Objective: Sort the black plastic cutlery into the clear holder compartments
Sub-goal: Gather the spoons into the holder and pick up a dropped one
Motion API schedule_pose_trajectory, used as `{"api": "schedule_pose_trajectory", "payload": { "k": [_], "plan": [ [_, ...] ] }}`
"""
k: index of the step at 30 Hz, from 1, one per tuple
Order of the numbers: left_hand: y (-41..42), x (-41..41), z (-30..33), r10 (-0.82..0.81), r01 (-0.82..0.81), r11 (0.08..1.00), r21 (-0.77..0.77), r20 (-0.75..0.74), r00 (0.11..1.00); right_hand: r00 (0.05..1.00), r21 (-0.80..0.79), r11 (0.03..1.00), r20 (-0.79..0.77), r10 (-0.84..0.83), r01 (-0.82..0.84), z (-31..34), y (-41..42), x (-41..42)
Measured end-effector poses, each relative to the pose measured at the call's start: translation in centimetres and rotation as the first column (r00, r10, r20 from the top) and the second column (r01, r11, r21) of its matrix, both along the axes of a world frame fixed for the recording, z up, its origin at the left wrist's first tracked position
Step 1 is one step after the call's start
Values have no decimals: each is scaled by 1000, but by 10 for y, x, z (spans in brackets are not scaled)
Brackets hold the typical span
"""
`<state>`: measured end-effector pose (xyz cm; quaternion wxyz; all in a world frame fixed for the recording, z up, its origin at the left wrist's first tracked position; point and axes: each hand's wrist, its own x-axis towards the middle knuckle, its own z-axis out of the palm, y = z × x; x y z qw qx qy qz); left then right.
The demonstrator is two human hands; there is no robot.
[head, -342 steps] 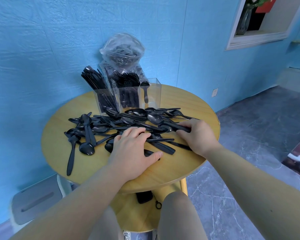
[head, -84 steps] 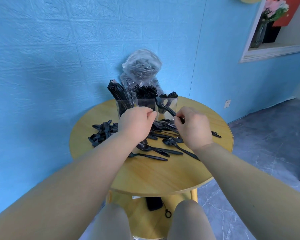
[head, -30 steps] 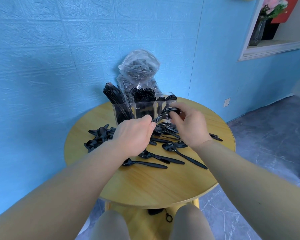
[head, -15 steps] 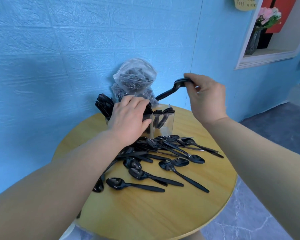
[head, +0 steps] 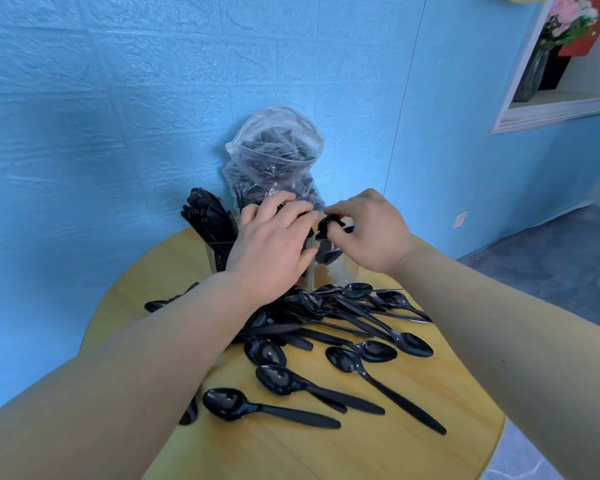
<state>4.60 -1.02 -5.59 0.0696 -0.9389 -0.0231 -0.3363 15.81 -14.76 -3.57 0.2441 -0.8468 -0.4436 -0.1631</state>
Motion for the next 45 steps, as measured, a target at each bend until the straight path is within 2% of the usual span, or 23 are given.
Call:
{"api": "schedule_pose_trajectory", "payload": {
  "k": [4, 8, 16, 22, 28, 32, 36, 37, 40, 45],
  "plan": [
    [-1, 7, 4, -3, 3, 1000, -2, 7, 1000, 996, -61, 998, -89, 30, -35, -1, -1, 2],
    [-5, 15, 7, -29, 29, 999, -15, 27, 999, 989, -53, 997, -137, 48, -56, 0, -4, 2],
    [-8, 18, 8, -18, 19, 999, -30, 27, 999, 988, -121, 988, -133, 78, -94, -1, -16, 7],
    [-9, 22, 16, -28, 24, 998, -53, -86, 996, 995, -35, 997, -75, 71, -74, -2, -25, 10],
    [-8, 21, 16, -44, 37, 995, -90, -72, 996, 998, -49, 997, 21, 65, -64, -7, -28, 14],
    [-10, 24, 16, -39, 35, 995, -98, -39, 998, 997, -119, 993, 73, 14, -5, -11, -32, 22],
    [-13, 29, 18, -48, 44, 995, -94, -45, 998, 976, 15, 999, 212, 48, -52, -10, -30, 20],
    [-13, 29, 17, -54, 50, 994, -93, -41, 998, 973, 1, 998, 223, 55, -57, -10, -30, 19],
    [-13, 28, 14, -70, 66, 994, -92, -40, 997, 980, -84, 995, 187, 68, -53, -15, -30, 16],
    [-14, 27, 12, -95, 91, 991, -97, -41, 995, 987, -48, 997, 142, 73, -67, -18, -30, 15]
  ]
}}
